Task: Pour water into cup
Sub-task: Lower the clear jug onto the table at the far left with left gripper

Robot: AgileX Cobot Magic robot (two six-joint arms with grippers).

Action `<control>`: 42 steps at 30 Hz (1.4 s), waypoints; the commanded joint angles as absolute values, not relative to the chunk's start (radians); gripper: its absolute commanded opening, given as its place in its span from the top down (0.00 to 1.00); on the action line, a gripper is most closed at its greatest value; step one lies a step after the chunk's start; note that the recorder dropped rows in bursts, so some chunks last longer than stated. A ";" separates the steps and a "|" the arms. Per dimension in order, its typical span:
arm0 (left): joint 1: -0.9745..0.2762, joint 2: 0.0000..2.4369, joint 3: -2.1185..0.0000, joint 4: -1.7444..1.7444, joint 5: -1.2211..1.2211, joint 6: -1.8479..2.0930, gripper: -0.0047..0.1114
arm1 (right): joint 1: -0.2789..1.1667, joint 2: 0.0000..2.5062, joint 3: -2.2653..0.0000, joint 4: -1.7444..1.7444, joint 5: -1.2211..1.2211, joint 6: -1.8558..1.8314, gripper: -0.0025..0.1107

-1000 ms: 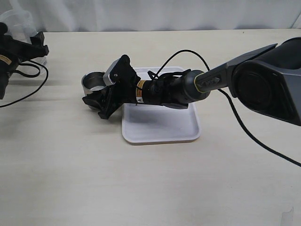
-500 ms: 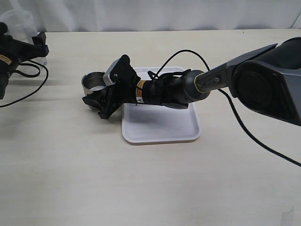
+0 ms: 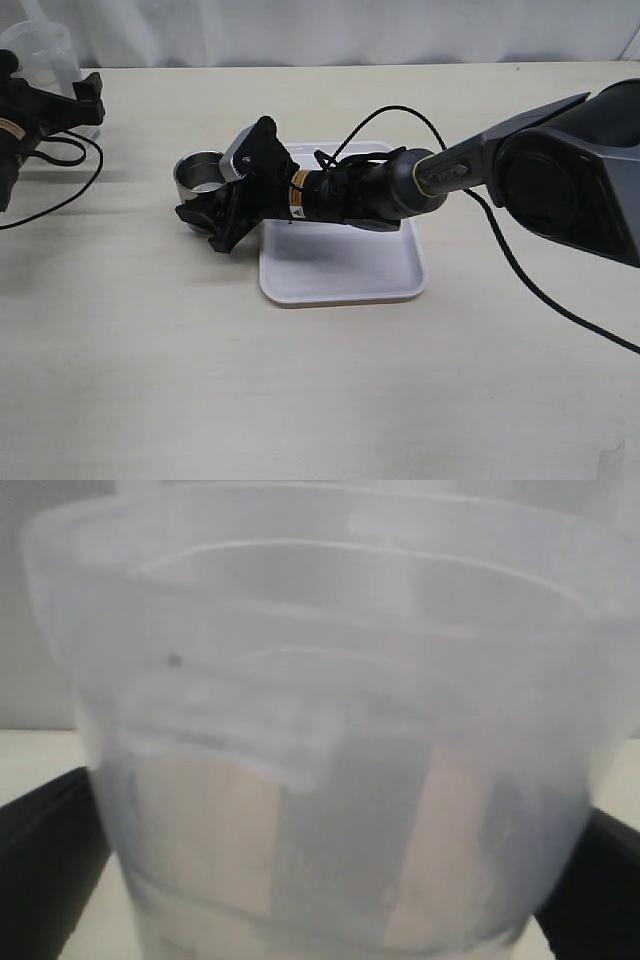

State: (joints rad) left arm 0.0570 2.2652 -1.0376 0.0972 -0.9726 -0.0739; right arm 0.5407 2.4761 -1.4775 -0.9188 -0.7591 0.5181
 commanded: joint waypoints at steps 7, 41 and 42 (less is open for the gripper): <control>0.057 2.261 -1.001 0.134 -1.000 -0.082 0.05 | 0.535 2.480 -1.473 -0.927 -0.712 0.520 0.94; 0.059 2.137 -0.811 0.247 -1.043 -0.080 0.05 | 0.535 2.480 -1.473 -0.927 -0.712 0.520 0.94; 0.059 2.133 -0.800 0.247 -1.049 -0.080 0.05 | 0.535 2.480 -1.473 -0.927 -0.712 0.520 0.94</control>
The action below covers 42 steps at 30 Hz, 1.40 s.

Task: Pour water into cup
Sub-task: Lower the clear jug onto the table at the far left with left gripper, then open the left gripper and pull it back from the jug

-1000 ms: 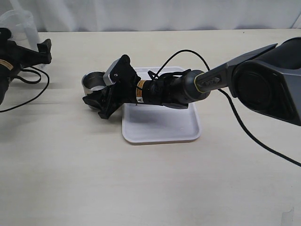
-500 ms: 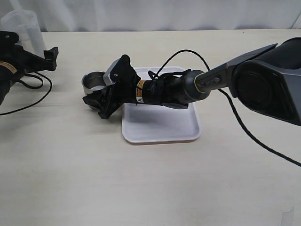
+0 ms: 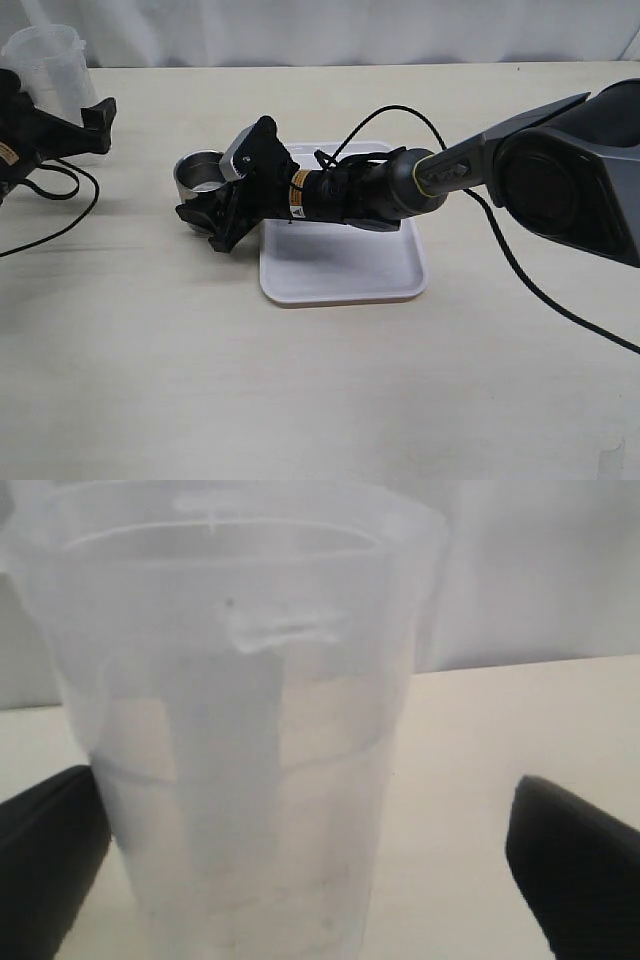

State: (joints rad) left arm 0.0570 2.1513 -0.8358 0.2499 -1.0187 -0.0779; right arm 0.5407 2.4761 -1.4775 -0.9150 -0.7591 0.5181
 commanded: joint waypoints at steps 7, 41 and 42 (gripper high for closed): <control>0.059 2.056 -0.707 0.247 -1.083 -0.055 0.05 | 0.535 2.480 -1.473 -0.927 -0.712 0.520 0.94; 0.059 1.133 -0.281 0.250 -0.673 -0.123 0.05 | 0.535 2.480 -1.473 -0.927 -0.712 0.520 0.94; 0.059 1.087 -0.281 0.250 -0.603 -0.128 0.05 | 0.535 2.480 -1.473 -0.927 -0.712 0.520 0.94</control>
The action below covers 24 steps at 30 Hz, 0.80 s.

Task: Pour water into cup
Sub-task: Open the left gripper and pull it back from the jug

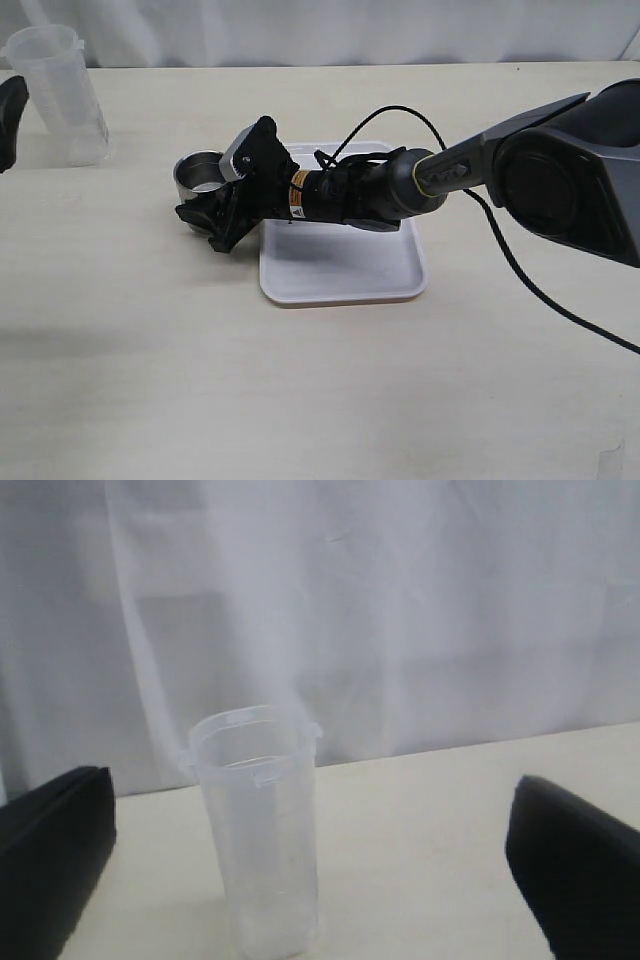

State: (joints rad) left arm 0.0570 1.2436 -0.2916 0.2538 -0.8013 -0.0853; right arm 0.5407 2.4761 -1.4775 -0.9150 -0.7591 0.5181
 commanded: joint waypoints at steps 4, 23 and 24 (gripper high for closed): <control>0.059 0.903 -0.281 0.250 -0.420 -0.139 0.05 | 0.535 2.480 -1.473 -0.927 -0.712 0.520 0.94; 0.057 0.313 -0.281 0.253 -0.110 -0.261 0.05 | 0.535 2.480 -1.473 -0.927 -0.712 0.520 0.94; 0.057 0.309 -0.281 0.253 -0.110 -0.261 0.05 | 0.535 2.480 -1.473 -0.927 -0.712 0.520 0.94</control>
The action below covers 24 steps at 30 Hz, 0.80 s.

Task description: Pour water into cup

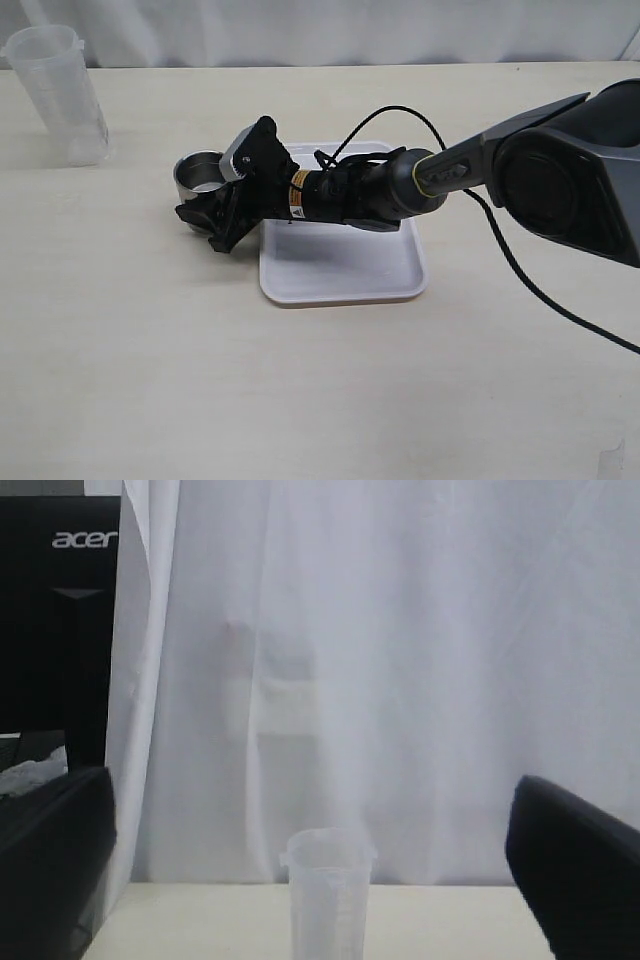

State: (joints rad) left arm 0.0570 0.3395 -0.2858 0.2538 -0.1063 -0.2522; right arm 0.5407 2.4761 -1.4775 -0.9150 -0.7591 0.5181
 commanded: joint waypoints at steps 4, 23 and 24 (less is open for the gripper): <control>0.057 0.309 -0.281 0.253 -0.110 -0.261 0.05 | 0.535 2.480 -1.473 -0.927 -0.712 0.520 0.94; 0.057 0.309 -0.281 0.262 -0.110 -0.261 0.05 | 0.535 2.480 -1.473 -0.927 -0.712 0.520 0.94; 0.057 0.309 -0.281 0.262 -0.110 -0.261 0.05 | 0.535 2.480 -1.473 -0.927 -0.712 0.520 0.94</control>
